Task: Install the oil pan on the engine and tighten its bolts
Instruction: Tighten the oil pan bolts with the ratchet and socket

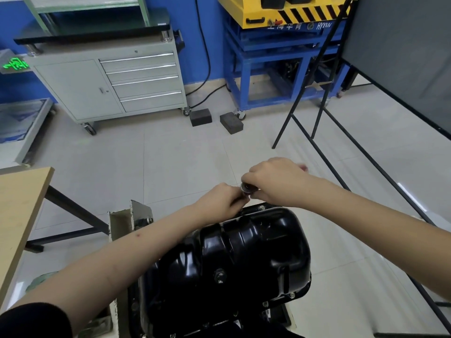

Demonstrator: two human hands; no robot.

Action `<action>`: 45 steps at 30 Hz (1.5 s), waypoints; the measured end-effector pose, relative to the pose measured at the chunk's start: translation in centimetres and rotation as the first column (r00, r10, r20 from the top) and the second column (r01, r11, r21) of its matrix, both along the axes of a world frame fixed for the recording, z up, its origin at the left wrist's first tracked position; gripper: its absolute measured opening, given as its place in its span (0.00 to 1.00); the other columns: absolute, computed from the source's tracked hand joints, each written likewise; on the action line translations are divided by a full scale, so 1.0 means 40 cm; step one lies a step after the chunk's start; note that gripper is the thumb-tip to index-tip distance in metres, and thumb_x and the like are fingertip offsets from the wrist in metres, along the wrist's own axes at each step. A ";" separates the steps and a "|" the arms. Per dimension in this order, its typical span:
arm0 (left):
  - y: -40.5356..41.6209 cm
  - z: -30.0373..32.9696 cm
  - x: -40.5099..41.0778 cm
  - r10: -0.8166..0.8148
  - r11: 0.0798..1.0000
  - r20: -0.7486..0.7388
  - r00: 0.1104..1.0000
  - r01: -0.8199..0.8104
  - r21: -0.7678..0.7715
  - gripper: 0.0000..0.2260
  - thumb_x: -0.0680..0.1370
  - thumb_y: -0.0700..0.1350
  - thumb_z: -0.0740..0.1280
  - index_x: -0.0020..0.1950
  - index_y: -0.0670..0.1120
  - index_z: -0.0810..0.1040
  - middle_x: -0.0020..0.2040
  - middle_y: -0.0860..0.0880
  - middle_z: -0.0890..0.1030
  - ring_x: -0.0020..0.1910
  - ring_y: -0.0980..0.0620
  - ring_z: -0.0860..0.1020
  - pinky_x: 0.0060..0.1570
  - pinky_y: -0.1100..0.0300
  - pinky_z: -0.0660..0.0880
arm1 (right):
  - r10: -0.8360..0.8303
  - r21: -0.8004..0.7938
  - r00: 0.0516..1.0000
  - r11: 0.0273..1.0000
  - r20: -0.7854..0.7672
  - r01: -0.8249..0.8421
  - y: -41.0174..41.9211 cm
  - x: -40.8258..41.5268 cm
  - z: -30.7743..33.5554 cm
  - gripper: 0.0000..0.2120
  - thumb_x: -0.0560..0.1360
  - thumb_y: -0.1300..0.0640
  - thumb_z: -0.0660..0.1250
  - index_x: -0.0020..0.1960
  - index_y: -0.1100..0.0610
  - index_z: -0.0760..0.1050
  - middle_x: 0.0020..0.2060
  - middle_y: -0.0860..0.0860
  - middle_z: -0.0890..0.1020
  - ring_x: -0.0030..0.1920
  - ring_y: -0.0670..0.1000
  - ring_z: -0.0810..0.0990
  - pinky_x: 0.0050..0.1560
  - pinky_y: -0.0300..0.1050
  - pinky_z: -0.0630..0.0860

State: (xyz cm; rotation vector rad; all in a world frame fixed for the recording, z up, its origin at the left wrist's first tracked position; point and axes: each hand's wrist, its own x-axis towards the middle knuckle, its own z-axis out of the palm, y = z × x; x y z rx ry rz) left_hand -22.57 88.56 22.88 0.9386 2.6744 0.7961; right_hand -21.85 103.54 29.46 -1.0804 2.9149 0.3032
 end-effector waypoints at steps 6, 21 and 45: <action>-0.006 0.012 -0.010 -0.021 0.999 0.068 0.997 0.024 -0.043 0.13 0.79 0.43 0.59 0.36 0.41 0.72 0.31 0.43 0.75 0.34 0.42 0.71 0.33 0.60 0.59 | 0.031 0.038 0.999 0.999 -0.041 -0.029 0.000 -0.009 0.012 0.16 0.76 0.42 0.58 0.53 0.53 0.74 0.49 0.52 0.80 0.50 0.56 0.78 0.44 0.43 0.64; 0.003 0.012 -0.007 0.030 0.998 0.108 0.994 -0.024 -0.050 0.12 0.79 0.42 0.60 0.41 0.35 0.74 0.35 0.36 0.76 0.34 0.45 0.69 0.32 0.62 0.57 | 0.017 0.005 0.999 1.000 -0.038 -0.017 0.005 -0.010 -0.004 0.15 0.77 0.43 0.58 0.53 0.54 0.72 0.48 0.52 0.80 0.47 0.56 0.78 0.39 0.44 0.64; -0.002 0.002 -0.008 0.009 1.000 0.266 0.964 -0.005 -0.016 0.07 0.77 0.38 0.57 0.45 0.37 0.73 0.38 0.42 0.75 0.36 0.50 0.68 0.33 0.62 0.61 | -0.186 -0.311 0.951 0.914 0.245 0.259 0.020 0.025 -0.064 0.16 0.75 0.40 0.58 0.43 0.52 0.63 0.29 0.45 0.66 0.36 0.53 0.68 0.34 0.44 0.59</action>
